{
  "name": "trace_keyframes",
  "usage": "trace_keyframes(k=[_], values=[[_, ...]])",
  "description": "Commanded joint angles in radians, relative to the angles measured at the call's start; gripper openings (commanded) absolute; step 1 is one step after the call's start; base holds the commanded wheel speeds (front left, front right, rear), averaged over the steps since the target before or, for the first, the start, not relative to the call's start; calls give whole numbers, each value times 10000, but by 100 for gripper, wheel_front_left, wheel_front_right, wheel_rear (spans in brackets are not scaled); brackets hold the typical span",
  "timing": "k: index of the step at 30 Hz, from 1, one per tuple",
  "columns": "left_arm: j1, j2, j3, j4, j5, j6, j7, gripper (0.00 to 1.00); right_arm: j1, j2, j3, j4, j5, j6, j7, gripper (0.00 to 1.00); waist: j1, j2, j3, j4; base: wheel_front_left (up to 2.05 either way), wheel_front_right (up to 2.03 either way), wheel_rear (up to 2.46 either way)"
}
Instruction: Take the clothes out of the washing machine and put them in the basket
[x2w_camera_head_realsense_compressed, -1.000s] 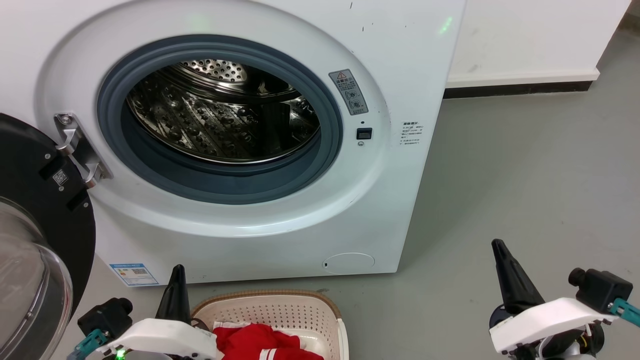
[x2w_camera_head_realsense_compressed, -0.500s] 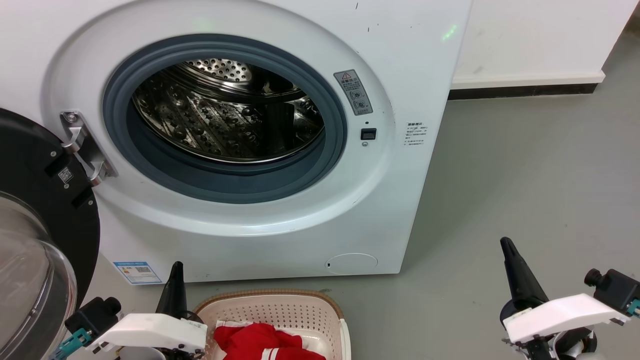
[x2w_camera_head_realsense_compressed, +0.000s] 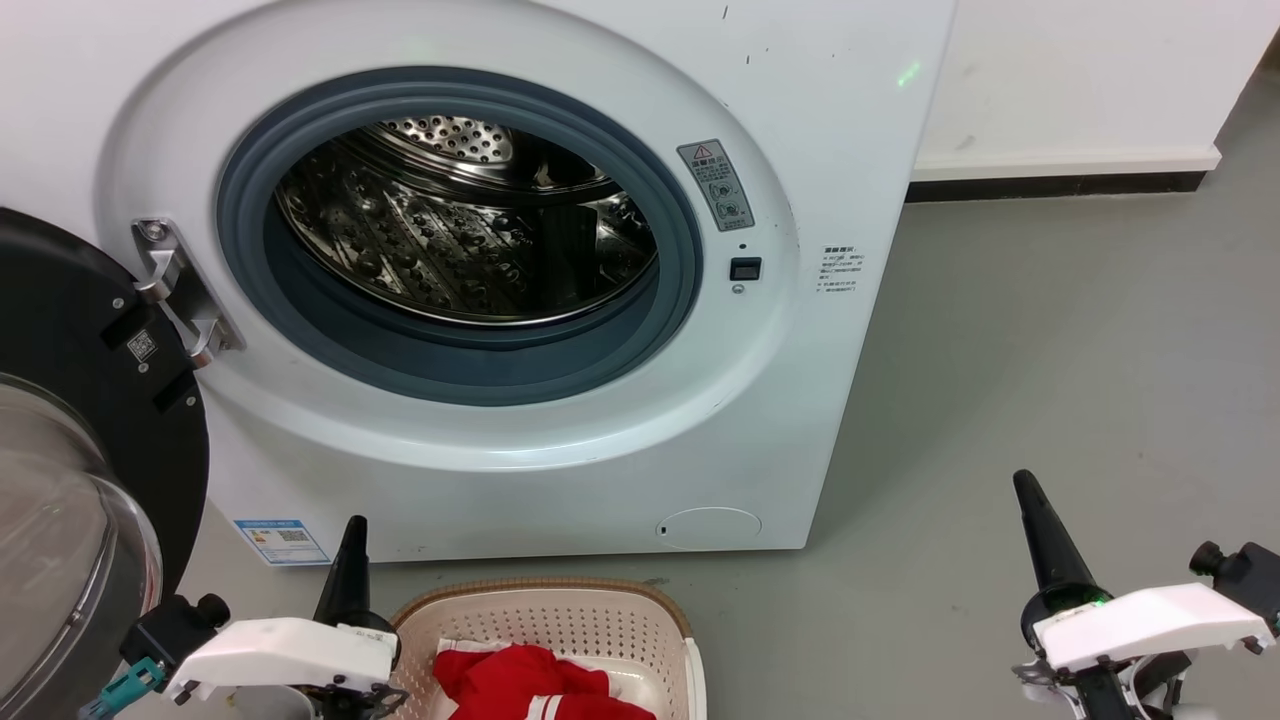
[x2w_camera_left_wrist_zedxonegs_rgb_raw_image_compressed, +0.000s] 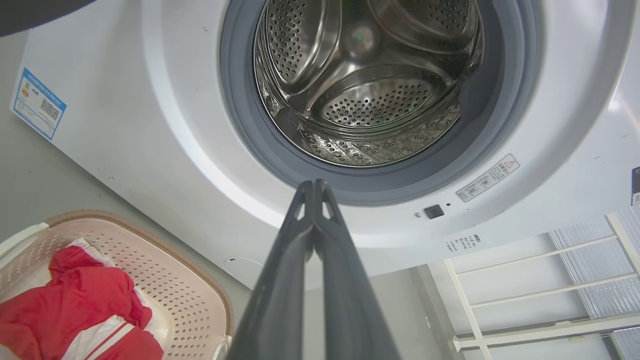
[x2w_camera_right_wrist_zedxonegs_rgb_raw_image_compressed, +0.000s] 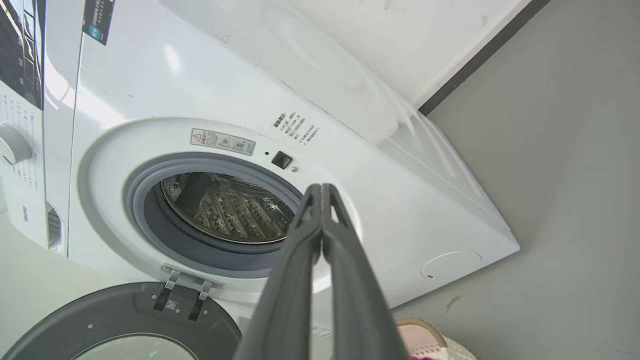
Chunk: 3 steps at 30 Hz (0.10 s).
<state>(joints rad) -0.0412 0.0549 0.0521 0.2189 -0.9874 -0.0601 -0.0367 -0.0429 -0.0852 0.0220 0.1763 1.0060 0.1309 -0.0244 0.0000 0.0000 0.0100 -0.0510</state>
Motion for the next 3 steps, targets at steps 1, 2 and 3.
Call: trace_keyframes(k=[1,2,3], values=[[-228,16,73,-53,-296,-71,74,0,-277,-66,-55,-40,314,0,36,0,0,0,-1,11,0,0,0],[-239,14,84,-49,-413,-88,97,0,-285,-66,-68,-27,441,0,48,0,0,0,-2,18,0,0,0],[-248,14,96,-43,-523,-104,132,0,-291,-68,-81,-15,566,0,67,0,0,0,-3,25,0,0,0]])
